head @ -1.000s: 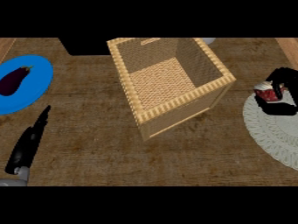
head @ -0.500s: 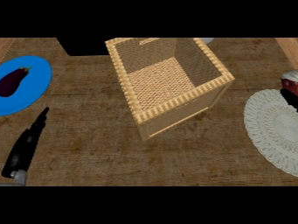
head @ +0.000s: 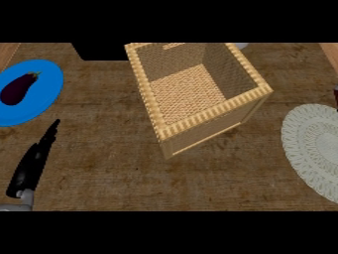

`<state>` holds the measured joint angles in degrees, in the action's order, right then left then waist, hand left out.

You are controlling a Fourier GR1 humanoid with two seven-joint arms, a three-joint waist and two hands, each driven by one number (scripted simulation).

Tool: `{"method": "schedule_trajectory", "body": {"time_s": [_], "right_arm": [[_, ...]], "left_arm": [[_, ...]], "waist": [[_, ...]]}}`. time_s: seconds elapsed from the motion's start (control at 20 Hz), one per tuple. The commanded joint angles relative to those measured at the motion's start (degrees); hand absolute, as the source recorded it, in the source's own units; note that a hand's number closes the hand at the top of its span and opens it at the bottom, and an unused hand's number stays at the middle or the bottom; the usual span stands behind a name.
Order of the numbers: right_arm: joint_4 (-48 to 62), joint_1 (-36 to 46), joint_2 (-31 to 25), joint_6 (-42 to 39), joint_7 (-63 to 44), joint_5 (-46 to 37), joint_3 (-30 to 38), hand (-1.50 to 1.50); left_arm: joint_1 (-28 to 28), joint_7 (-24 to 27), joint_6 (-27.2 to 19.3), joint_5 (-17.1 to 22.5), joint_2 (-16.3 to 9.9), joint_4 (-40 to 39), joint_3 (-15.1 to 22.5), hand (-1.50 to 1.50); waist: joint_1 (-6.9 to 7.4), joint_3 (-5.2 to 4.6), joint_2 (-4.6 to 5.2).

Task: Pick the cupcake from the placemat and place it in the basket

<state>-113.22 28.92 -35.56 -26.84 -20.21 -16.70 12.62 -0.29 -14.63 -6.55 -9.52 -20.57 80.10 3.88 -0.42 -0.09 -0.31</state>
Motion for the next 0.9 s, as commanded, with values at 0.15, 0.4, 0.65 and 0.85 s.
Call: {"method": "schedule_trajectory", "body": {"time_s": [0.15,0.4,0.65,0.85], "right_arm": [[0.19,11.85,3.91,-2.65,-15.54,4.03,-6.17,1.50],[4.83,15.11,9.64,0.96,-14.25,-1.15,-12.99,1.50],[7.65,19.04,14.41,0.70,-19.42,-4.56,-19.07,1.50],[14.90,19.32,16.18,2.61,-14.89,-10.64,-21.44,1.50]], "left_arm": [[0.33,0.20,1.69,-0.85,0.23,2.11,-0.51,0.00],[-5.33,-3.05,0.13,-3.34,3.15,-1.35,0.27,0.00],[0.64,0.03,-0.67,-4.30,4.79,0.83,0.84,0.00],[-1.31,0.93,2.11,-2.56,1.59,-0.80,-3.40,0.00]], "waist": [[0.99,0.03,0.19],[0.81,0.06,0.38],[1.00,0.05,0.25],[1.05,0.06,0.35]]}}
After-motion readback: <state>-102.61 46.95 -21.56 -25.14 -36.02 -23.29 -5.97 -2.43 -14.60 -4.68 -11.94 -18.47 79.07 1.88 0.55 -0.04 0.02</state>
